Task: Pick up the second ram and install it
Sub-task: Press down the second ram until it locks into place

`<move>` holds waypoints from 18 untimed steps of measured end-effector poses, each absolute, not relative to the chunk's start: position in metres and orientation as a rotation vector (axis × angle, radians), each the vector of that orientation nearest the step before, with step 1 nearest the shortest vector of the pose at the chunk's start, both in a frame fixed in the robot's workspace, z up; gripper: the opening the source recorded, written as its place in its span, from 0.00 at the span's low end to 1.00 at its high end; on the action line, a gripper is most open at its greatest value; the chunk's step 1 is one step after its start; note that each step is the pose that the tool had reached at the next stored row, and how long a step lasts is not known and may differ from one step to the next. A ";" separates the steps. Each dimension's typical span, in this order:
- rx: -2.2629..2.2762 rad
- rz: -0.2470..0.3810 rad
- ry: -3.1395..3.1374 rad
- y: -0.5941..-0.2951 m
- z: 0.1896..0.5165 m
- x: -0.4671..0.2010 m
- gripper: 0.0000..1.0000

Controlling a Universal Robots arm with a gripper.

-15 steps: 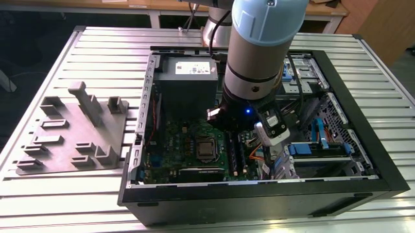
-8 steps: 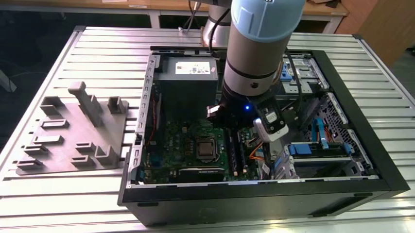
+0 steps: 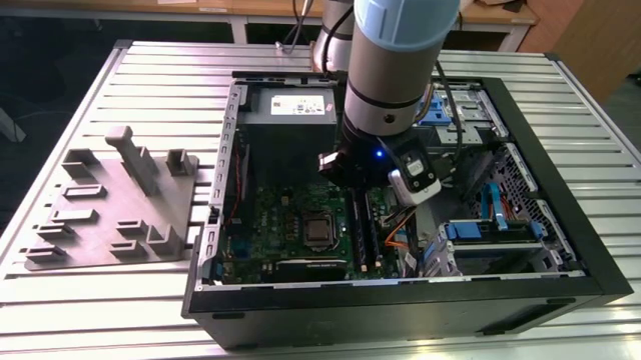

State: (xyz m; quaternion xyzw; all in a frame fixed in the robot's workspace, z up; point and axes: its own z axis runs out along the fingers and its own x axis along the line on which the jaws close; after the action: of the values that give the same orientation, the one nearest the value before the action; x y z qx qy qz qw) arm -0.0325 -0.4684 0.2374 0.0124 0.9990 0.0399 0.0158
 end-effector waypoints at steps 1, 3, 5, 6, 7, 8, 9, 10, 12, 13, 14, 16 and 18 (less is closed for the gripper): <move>0.039 0.124 3.107 -0.467 0.237 -0.032 0.10; 0.039 0.124 3.107 -0.463 0.237 -0.032 0.10; 0.039 0.124 3.107 -0.459 0.237 -0.032 0.10; 0.039 0.124 3.107 -0.457 0.237 -0.032 0.10; 0.039 0.124 3.107 -0.455 0.237 -0.032 0.10; 0.039 0.124 3.107 -0.454 0.237 -0.032 0.10; 0.039 0.124 3.107 -0.453 0.237 -0.032 0.10; 0.039 0.124 3.107 -0.451 0.237 -0.032 0.10; 0.039 0.124 3.107 -0.449 0.237 -0.032 0.10; 0.039 0.124 3.107 -0.448 0.237 -0.032 0.10; 0.039 0.122 3.107 -0.447 0.236 -0.032 0.10; 0.040 0.121 3.107 -0.446 0.235 -0.032 0.10; 0.039 0.121 3.107 -0.445 0.235 -0.032 0.10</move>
State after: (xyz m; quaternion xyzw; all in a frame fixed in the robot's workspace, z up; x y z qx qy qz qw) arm -0.0324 -0.4454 0.2346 0.0126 0.9990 0.0390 0.0159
